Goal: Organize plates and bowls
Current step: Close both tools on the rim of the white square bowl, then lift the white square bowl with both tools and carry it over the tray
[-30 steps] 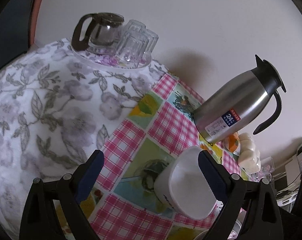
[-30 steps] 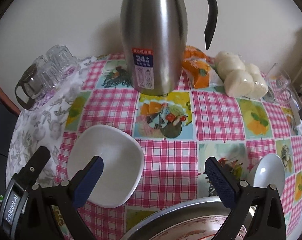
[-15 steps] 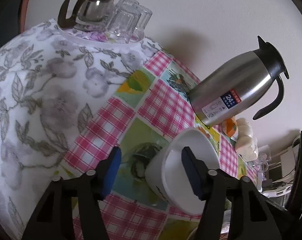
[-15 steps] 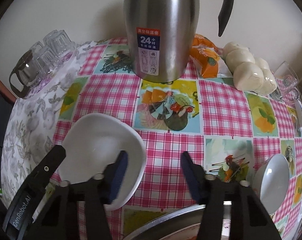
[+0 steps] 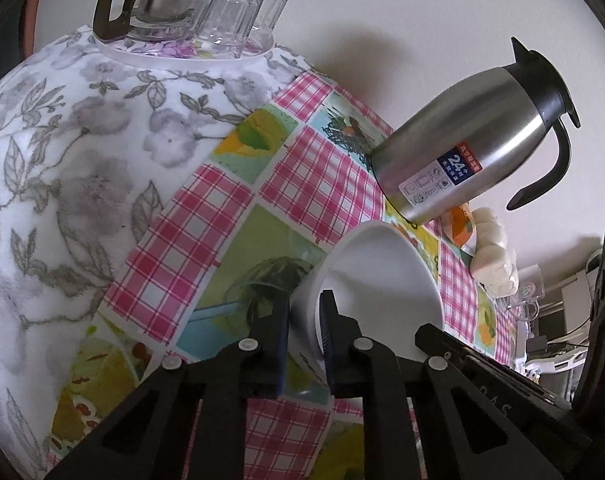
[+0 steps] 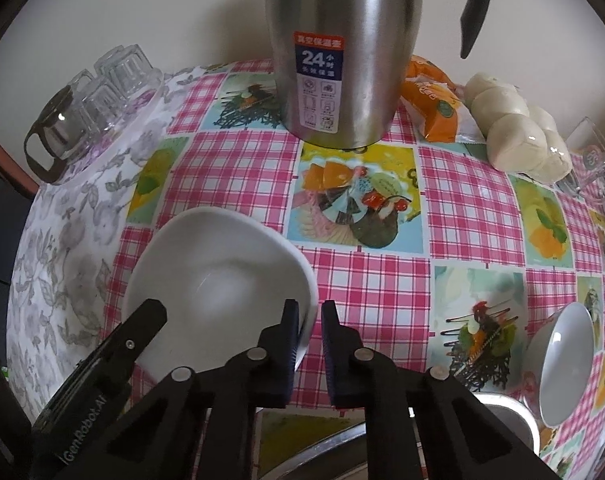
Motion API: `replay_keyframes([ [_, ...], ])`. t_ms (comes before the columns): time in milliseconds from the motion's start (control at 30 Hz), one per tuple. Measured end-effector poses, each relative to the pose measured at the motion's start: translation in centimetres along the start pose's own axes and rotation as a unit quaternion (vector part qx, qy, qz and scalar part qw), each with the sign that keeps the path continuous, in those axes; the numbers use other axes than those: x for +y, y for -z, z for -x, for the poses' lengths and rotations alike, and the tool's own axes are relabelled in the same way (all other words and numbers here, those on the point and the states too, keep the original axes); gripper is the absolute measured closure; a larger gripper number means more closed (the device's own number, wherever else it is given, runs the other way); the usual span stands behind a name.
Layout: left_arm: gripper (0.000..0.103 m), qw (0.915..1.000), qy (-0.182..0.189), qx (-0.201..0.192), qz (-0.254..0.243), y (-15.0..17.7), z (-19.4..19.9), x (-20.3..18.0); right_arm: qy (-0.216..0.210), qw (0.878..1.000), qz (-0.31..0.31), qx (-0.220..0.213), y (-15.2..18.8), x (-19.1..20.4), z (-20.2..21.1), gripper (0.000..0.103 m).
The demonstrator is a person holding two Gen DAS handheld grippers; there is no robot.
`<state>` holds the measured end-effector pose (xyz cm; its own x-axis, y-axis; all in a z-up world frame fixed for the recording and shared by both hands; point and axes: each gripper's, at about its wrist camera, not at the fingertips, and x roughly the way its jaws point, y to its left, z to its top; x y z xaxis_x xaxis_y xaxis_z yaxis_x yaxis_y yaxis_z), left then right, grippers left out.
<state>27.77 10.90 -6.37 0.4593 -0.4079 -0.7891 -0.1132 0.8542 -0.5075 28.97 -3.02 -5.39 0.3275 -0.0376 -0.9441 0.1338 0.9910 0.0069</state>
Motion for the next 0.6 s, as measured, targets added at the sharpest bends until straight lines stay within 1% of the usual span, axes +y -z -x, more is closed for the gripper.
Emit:
replay_keyframes([
  [333,0.088,1.0000,0.008,-0.001,-0.004,0.1,0.0,0.1,-0.001,1.000,0.004,0.005,0.2,0.1,-0.2,0.091],
  [600,0.088,0.9998,0.015,-0.004,-0.009,0.4,1.0,-0.1,-0.019,1.000,-0.012,0.003,0.7,-0.5,0.6,0.091],
])
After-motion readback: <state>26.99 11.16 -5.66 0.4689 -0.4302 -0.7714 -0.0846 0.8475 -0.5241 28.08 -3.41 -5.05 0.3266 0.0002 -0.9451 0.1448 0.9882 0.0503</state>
